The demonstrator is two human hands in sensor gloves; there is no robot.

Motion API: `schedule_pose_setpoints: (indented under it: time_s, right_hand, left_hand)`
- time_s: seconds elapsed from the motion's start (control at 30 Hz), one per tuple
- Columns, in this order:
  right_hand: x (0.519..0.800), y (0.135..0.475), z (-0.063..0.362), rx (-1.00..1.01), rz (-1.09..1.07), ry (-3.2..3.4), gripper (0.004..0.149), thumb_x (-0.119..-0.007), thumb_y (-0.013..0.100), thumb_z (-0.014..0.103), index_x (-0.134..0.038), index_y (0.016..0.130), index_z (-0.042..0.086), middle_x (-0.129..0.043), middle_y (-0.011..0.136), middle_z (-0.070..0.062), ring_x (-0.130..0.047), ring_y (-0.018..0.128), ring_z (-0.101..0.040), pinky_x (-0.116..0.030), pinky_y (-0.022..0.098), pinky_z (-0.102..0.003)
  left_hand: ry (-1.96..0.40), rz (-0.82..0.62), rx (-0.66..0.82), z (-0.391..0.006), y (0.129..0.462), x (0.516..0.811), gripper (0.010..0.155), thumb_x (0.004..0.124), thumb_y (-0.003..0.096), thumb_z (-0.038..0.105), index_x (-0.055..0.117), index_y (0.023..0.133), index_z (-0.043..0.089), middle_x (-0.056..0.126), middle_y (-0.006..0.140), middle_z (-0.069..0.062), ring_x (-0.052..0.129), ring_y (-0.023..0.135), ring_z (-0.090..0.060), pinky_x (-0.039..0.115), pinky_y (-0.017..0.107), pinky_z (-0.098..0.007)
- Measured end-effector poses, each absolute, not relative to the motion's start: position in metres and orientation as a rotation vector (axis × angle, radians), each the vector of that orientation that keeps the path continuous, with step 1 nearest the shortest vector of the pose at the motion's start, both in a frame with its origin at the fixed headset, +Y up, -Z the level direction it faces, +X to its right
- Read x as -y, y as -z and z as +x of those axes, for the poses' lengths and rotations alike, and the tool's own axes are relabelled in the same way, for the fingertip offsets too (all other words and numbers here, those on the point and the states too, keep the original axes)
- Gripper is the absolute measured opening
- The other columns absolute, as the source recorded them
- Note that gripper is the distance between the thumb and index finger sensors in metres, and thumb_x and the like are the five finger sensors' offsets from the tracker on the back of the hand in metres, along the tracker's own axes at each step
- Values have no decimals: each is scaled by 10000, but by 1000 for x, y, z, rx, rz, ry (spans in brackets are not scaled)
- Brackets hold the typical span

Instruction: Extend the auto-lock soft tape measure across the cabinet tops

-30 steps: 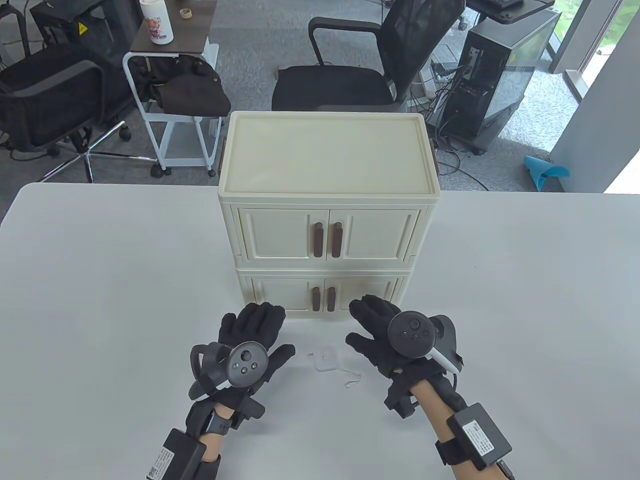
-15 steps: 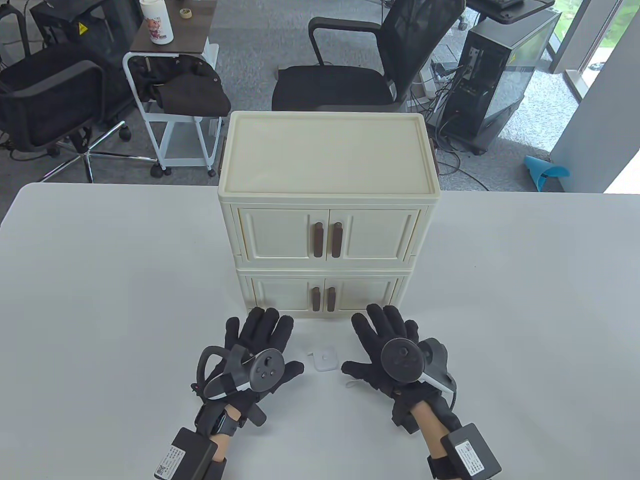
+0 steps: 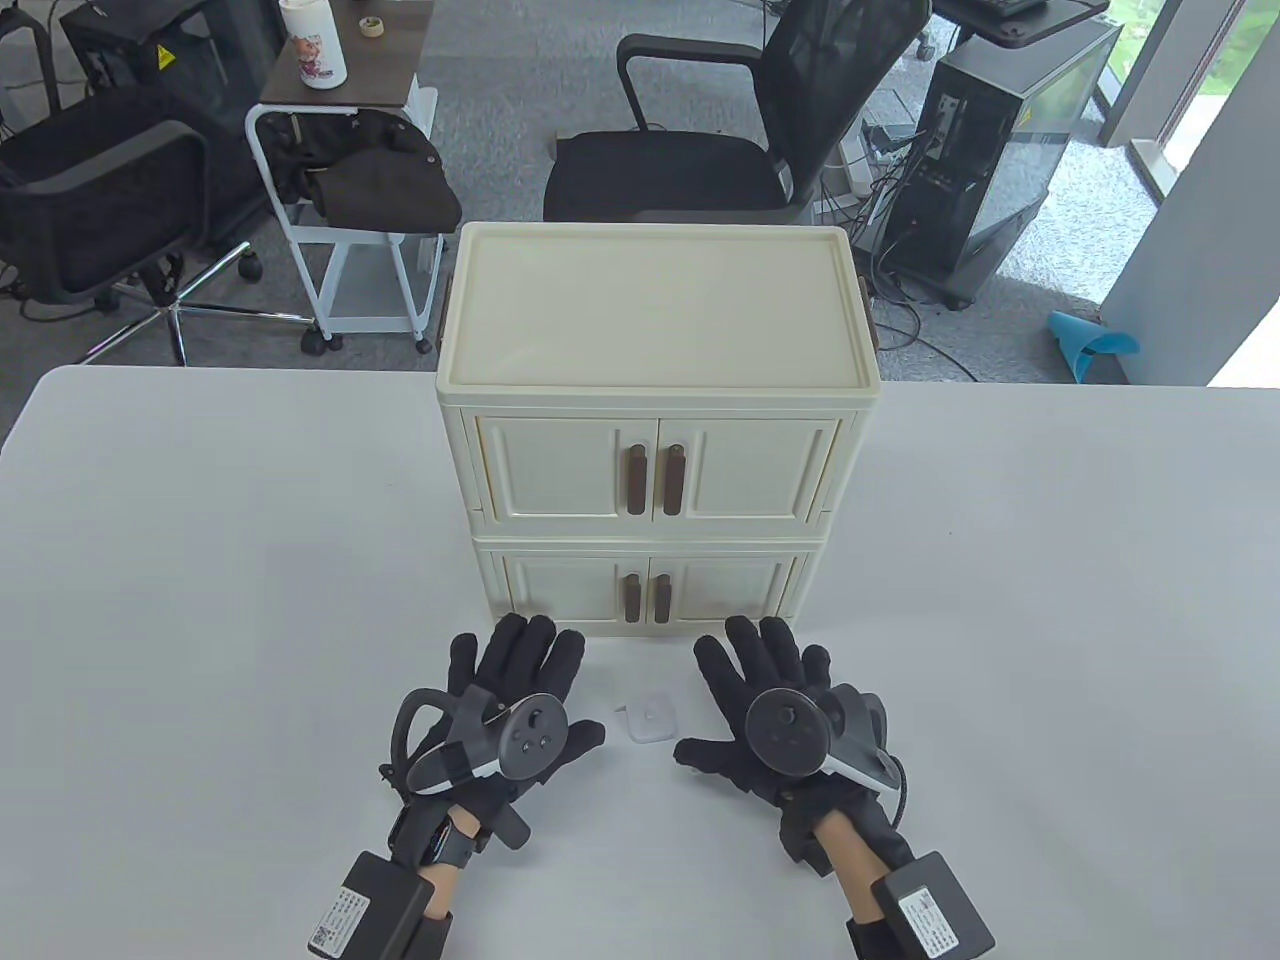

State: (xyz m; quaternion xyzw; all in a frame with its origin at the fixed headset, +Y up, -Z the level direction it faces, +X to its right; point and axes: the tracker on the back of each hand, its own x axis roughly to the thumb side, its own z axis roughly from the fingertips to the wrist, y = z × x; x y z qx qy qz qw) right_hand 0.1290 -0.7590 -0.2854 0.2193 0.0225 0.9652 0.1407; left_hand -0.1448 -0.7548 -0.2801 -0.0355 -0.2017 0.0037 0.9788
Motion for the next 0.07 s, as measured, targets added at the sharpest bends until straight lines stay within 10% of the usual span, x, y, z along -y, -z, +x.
schedule_pose_setpoints:
  time_s: [0.07]
  right_hand:
    - [759,285,129,-63,637,-2795,932,-797,469,666,-380,1167,211,-253,1244,-228,-215,1098,-575,-270,662,-822]
  left_hand:
    - [-5,-69,407,-145,280,754,907,502,531,757,259,1215,213,357,1291,-164,363,1196,-460,363,765,-764]
